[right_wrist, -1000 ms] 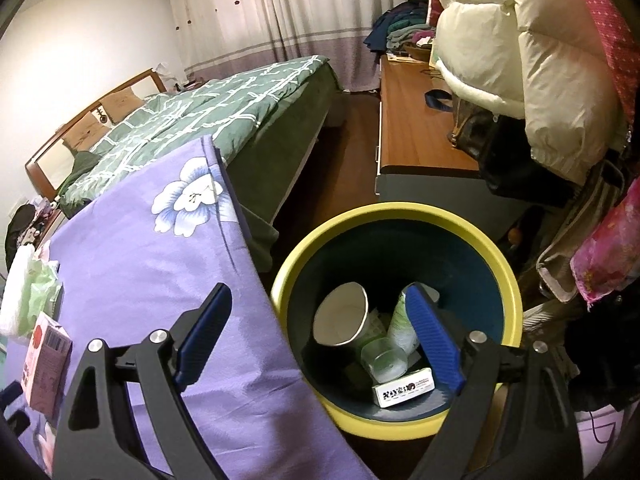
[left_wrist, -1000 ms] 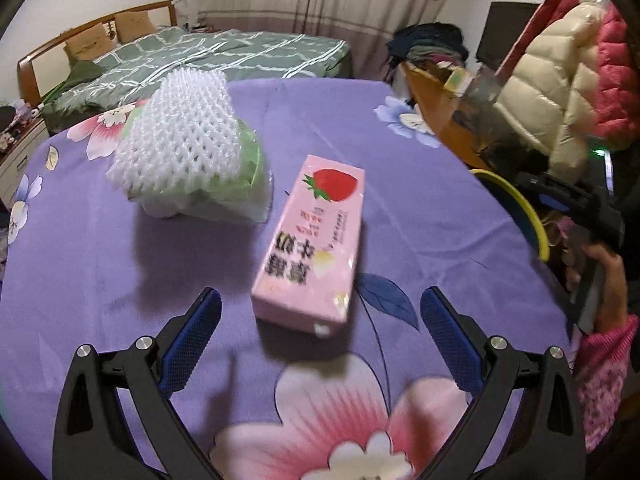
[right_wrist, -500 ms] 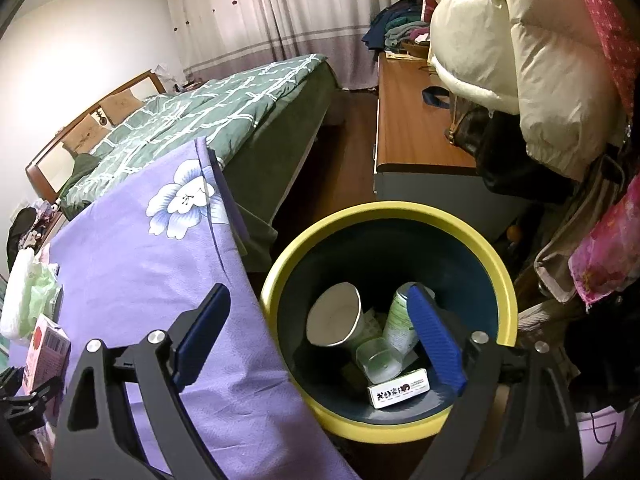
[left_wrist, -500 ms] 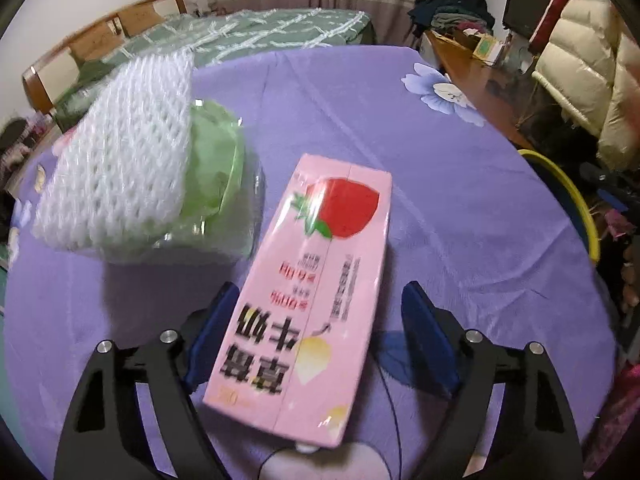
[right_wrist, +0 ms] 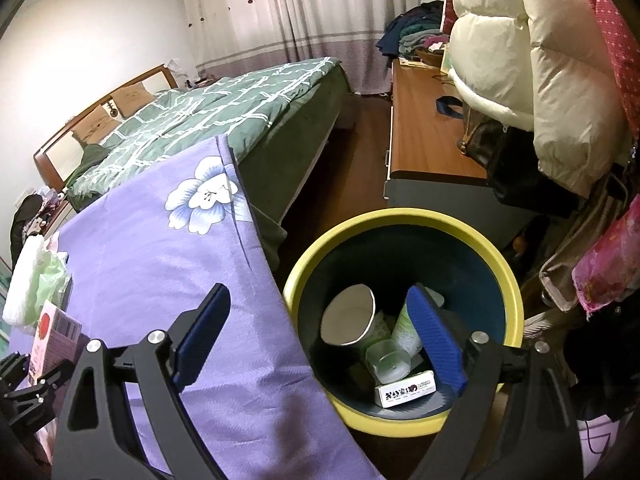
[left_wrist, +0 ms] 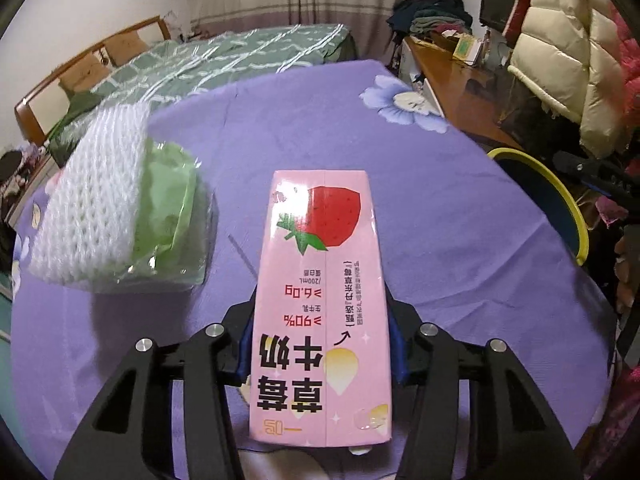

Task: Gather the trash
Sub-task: 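Carry the pink carton over the bin and open the left tool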

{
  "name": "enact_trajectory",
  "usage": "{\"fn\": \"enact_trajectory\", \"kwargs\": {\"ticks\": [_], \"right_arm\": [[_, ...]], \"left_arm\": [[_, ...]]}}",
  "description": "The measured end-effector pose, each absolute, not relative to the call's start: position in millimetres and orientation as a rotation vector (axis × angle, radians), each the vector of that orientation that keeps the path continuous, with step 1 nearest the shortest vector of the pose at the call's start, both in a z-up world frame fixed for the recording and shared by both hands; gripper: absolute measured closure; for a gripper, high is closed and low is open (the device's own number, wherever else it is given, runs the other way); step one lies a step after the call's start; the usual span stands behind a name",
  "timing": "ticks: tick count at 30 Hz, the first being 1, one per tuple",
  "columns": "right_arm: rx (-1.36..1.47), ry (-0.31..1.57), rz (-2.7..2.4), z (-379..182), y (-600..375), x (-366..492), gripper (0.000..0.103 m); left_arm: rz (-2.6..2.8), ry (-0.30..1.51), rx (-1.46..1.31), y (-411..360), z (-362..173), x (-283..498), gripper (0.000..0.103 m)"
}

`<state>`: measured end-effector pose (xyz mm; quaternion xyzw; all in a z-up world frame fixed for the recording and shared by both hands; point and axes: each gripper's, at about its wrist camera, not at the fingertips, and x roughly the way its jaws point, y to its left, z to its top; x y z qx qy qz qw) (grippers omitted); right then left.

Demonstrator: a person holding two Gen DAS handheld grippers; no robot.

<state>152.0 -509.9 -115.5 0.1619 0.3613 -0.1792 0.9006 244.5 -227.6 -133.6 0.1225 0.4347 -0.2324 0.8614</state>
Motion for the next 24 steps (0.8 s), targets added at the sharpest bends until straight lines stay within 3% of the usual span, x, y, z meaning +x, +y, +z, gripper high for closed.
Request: {"fn": "enact_trajectory", "kwargs": {"ticks": [24], "right_arm": [[0.422, 0.684, -0.495, -120.8, -590.2, 58.2, 0.018]], "left_arm": [[-0.705, 0.825, 0.424, -403.5, -105.5, 206.5, 0.053]]}}
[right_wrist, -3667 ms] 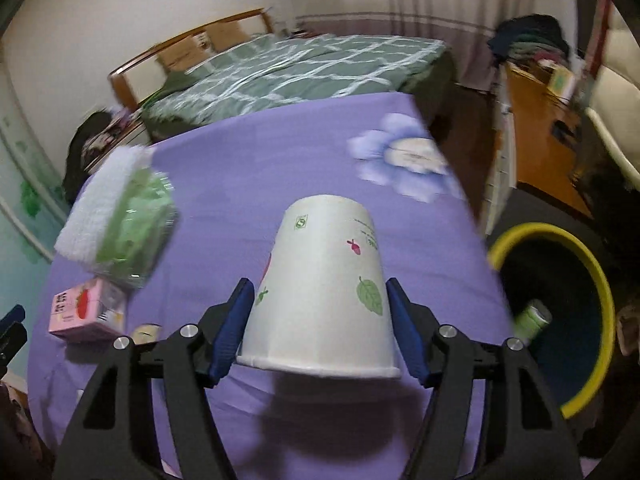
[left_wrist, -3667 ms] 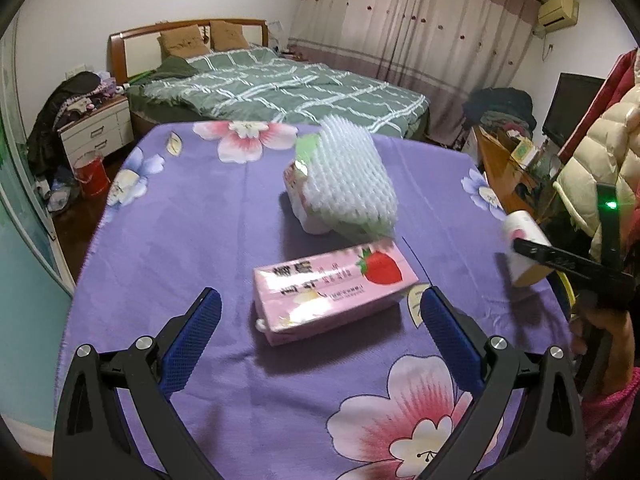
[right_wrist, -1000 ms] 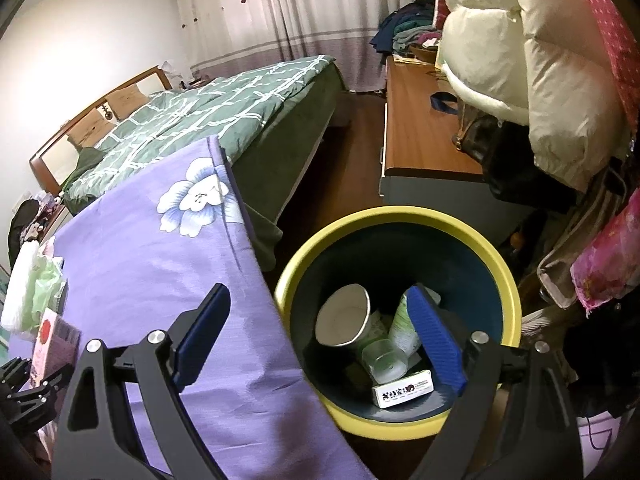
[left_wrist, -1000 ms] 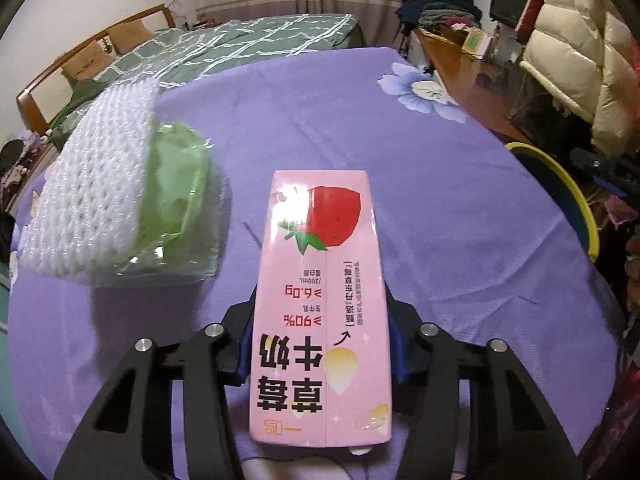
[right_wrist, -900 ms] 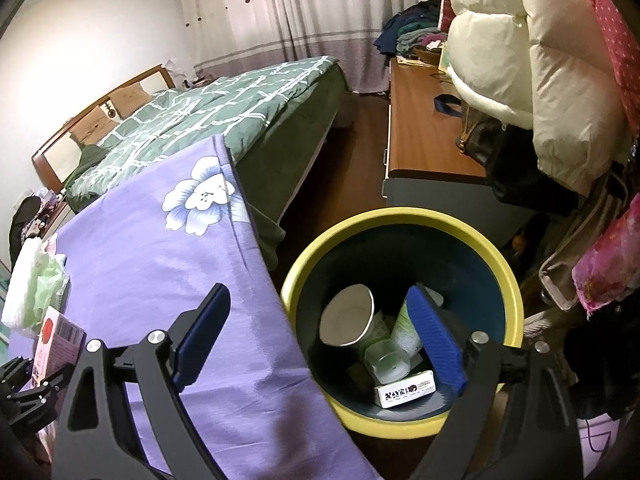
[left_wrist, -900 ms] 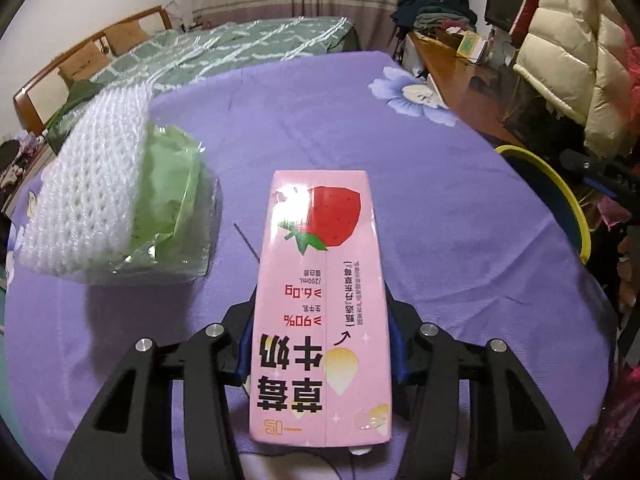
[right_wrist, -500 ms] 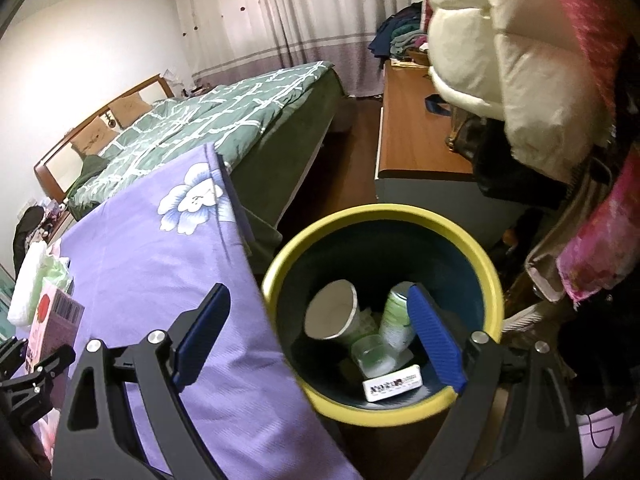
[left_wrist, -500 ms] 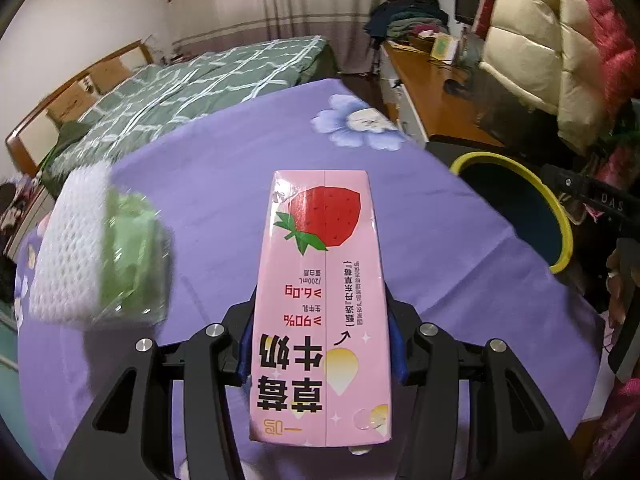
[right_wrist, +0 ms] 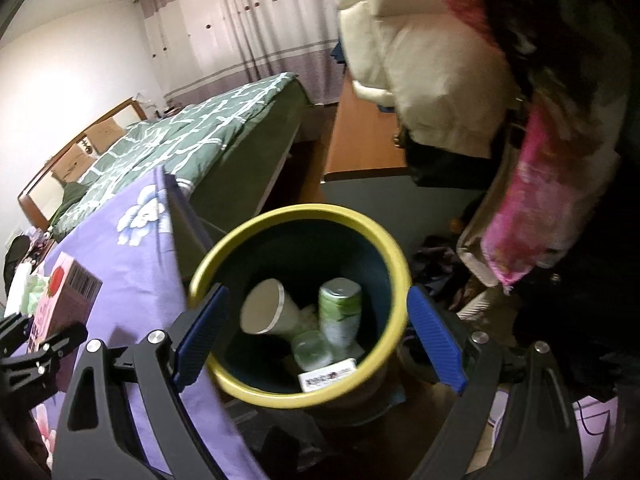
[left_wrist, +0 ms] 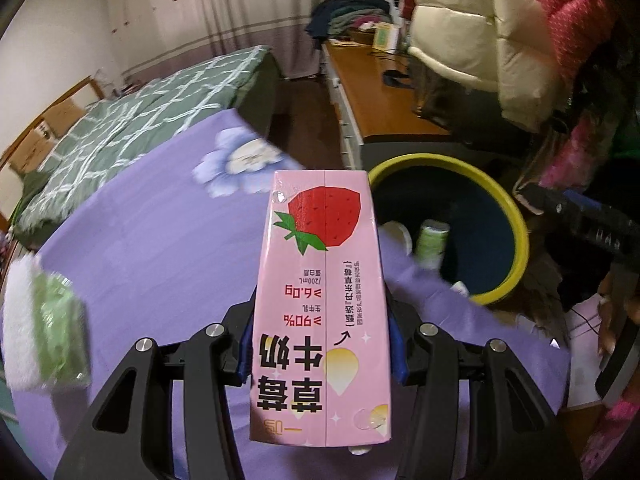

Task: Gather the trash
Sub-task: 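Carry the pink carton over the bin and open the left tool, then move the left tool toward the foam-net wrapped green package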

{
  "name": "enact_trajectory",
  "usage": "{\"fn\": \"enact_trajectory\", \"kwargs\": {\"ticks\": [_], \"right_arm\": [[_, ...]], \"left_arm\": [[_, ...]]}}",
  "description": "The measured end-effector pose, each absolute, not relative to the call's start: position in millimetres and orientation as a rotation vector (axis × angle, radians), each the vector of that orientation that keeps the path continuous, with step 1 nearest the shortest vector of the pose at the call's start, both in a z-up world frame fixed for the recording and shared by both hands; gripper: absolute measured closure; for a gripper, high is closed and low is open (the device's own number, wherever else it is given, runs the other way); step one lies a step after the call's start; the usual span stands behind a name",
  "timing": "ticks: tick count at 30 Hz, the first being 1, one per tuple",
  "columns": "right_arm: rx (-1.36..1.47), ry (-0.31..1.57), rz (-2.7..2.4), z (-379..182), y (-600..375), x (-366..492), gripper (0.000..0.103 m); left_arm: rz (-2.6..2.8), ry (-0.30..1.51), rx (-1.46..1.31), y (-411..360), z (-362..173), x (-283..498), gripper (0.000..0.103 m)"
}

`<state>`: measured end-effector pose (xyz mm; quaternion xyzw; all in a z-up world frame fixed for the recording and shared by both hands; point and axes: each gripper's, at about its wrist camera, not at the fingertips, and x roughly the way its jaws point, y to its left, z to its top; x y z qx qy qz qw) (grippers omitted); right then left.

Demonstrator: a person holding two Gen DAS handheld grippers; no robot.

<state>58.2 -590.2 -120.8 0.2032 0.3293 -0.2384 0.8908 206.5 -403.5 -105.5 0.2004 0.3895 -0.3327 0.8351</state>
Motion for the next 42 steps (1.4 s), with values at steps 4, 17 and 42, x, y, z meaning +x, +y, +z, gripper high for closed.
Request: {"fn": "enact_trajectory", "kwargs": {"ticks": [4, 17, 42], "right_arm": [[0.431, 0.688, -0.521, -127.8, -603.5, 45.2, 0.018], [0.465, 0.691, -0.591, -137.7, -634.0, 12.4, 0.018], [0.351, 0.716, -0.469, -118.2, -561.5, 63.1, 0.018]], "left_arm": [[-0.760, 0.836, 0.438, -442.7, -106.8, 208.6, 0.053], [-0.860, 0.920, 0.486, -547.9, -137.6, 216.9, 0.053], [-0.553, 0.651, 0.113, -263.8, -37.1, 221.1, 0.005]]}}
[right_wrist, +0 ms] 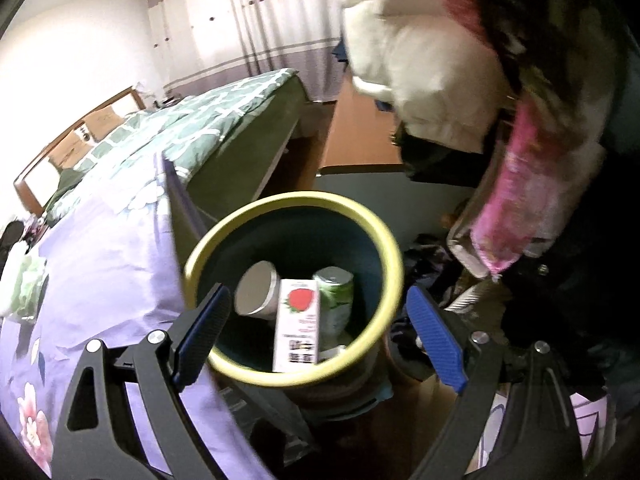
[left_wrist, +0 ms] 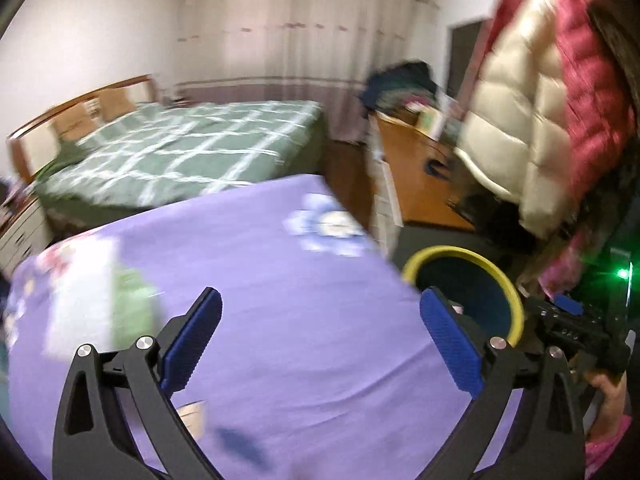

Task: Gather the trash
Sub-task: 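Move the left tool toward the foam-net wrapped green package, then grasp the white foam net with the right tool and lift it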

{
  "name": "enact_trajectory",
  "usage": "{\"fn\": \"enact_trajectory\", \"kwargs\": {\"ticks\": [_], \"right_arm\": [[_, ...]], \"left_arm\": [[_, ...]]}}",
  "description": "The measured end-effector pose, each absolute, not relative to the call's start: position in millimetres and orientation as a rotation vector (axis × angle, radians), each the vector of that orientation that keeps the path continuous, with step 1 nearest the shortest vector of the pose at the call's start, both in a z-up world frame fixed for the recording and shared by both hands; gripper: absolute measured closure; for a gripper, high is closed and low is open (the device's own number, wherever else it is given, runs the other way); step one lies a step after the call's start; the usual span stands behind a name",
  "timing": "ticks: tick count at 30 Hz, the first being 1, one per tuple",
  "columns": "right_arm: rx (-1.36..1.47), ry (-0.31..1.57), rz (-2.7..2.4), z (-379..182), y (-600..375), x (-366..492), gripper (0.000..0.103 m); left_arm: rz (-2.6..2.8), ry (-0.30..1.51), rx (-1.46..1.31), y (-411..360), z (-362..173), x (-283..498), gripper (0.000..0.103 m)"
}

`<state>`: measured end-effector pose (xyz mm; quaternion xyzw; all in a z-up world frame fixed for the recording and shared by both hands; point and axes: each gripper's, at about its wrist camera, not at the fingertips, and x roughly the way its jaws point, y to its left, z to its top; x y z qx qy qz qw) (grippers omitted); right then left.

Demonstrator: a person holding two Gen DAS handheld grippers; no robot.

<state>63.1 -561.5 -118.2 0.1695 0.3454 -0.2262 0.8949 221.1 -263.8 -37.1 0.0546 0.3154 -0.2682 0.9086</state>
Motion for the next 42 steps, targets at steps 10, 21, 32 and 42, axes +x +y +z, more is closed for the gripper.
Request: {"fn": "enact_trajectory", "kwargs": {"ticks": [10, 21, 32, 42], "right_arm": [[0.248, 0.740, -0.369, -107.4, -494.6, 108.1, 0.018], [0.116, 0.702, -0.164, -80.6, -374.2, 170.4, 0.018], [0.023, 0.678, 0.163, -51.9, -199.0, 259.9, 0.018], [-0.139, 0.806, 0.127, -85.4, -134.6, 318.6, 0.018]], "left_arm": [[-0.181, 0.529, -0.021, -78.9, -31.7, 229.7, 0.005], [0.225, 0.525, -0.020, 43.6, -82.5, 257.6, 0.005], [0.321, 0.550, -0.104, 68.8, -99.5, 251.2, 0.005], [0.307, 0.564, -0.133, 68.1, -103.2, 253.0, 0.005]]}}
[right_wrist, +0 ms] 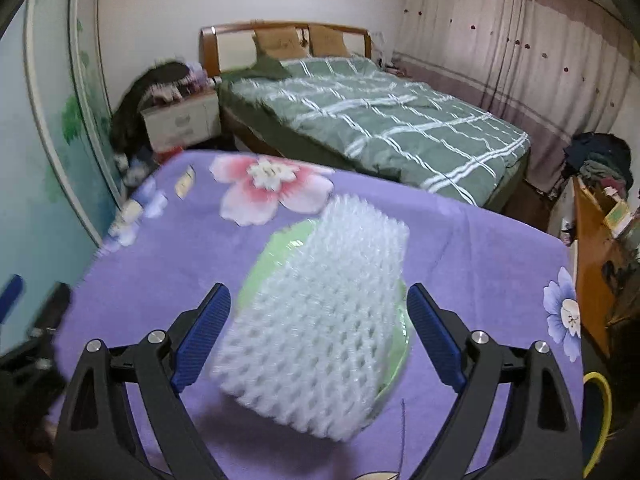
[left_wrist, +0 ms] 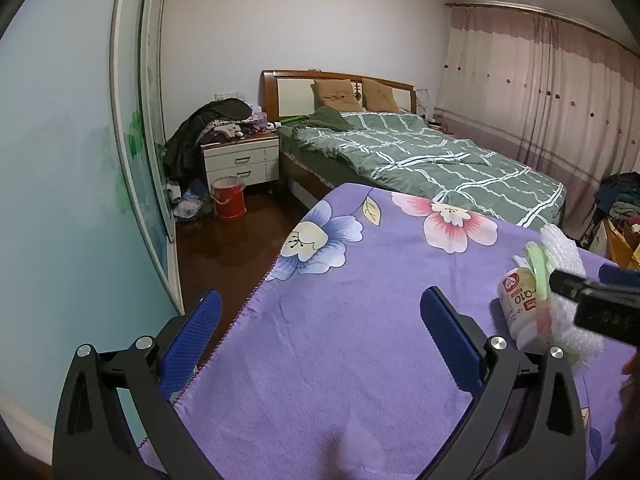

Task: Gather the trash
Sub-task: 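Grasp the white foam net with the right tool and lift it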

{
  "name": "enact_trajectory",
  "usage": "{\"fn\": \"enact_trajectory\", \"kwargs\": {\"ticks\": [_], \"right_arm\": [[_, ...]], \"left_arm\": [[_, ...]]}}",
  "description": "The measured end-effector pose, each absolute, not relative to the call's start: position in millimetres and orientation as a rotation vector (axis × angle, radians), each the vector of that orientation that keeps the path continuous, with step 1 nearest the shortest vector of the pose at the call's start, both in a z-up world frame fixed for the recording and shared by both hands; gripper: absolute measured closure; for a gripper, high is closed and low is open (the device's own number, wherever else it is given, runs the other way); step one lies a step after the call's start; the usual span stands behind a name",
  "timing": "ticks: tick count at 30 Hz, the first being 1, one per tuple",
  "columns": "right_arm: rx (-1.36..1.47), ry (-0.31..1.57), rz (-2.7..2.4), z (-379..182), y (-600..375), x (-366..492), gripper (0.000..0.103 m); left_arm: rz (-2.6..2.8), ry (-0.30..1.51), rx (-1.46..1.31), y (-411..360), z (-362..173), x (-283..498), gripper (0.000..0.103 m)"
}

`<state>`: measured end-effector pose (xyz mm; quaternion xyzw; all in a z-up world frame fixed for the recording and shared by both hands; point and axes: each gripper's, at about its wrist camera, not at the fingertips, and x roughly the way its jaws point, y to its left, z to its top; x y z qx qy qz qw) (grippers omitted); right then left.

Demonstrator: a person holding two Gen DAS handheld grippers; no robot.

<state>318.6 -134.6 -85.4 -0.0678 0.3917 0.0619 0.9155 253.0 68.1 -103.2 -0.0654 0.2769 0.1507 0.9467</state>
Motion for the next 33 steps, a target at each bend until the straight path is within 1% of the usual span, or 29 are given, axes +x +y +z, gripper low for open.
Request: {"fn": "enact_trajectory", "kwargs": {"ticks": [9, 15, 18, 21, 23, 29, 33], "right_arm": [[0.081, 0.837, -0.057, -100.2, -256.6, 308.4, 0.018], [0.181, 0.783, -0.032, -91.0, -296.8, 282.9, 0.018], [0.135, 0.775, -0.008, -86.5, -296.6, 288.8, 0.018], [0.008, 0.779, 0.027, -88.2, -280.3, 297.6, 0.018], [-0.076, 0.783, 0.058, -94.3, -265.1, 303.4, 0.018], [-0.201, 0.780, 0.139, -112.3, -227.8, 308.6, 0.018], [-0.227, 0.820, 0.152, -126.8, -219.0, 309.2, 0.024]], "left_arm": [[0.286, 0.572, -0.127, 60.1, -104.3, 252.3, 0.005], [0.293, 0.581, -0.117, 57.5, -106.0, 253.3, 0.005], [0.294, 0.585, -0.102, 54.1, -107.1, 254.6, 0.005], [0.295, 0.587, -0.089, 51.8, -108.7, 256.2, 0.005], [0.297, 0.588, -0.087, 52.1, -109.2, 257.2, 0.005], [0.298, 0.597, -0.078, 51.0, -111.4, 259.6, 0.005], [0.290, 0.601, -0.070, 49.0, -112.3, 260.2, 0.005]]}}
